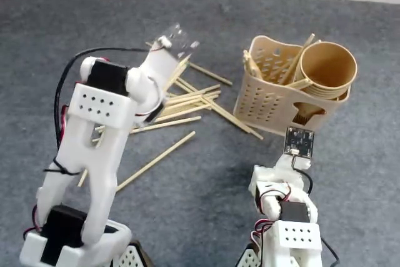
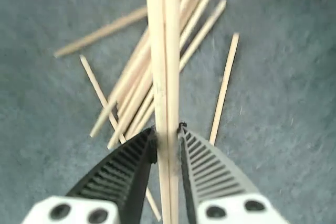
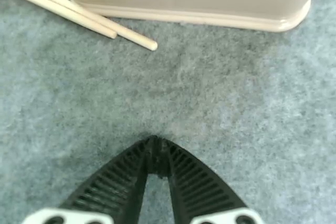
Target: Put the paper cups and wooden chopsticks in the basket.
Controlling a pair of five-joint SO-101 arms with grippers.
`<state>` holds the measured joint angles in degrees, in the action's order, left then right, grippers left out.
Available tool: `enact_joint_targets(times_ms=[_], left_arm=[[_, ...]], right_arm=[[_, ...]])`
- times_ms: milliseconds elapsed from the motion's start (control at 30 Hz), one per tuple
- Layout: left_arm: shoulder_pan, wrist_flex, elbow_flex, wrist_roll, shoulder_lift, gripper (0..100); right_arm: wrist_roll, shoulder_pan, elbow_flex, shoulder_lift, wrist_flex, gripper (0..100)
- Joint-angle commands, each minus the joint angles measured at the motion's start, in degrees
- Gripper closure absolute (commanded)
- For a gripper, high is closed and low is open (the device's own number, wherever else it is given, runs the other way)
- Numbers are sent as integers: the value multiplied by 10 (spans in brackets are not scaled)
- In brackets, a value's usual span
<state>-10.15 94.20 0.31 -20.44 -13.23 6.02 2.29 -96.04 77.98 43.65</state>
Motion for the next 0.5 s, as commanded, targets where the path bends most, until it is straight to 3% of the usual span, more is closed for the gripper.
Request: enact_joint_targets(times_ms=[0, 200, 467], left_arm=[[-61, -3, -116, 55, -26, 995], [-132, -18, -254, 115, -24, 995], [-214, -202, -297, 158, -24, 995]], right_arm=[[4, 3, -54, 7, -11, 992], [4, 3, -54, 7, -11, 992], [4, 3, -54, 7, -11, 992]])
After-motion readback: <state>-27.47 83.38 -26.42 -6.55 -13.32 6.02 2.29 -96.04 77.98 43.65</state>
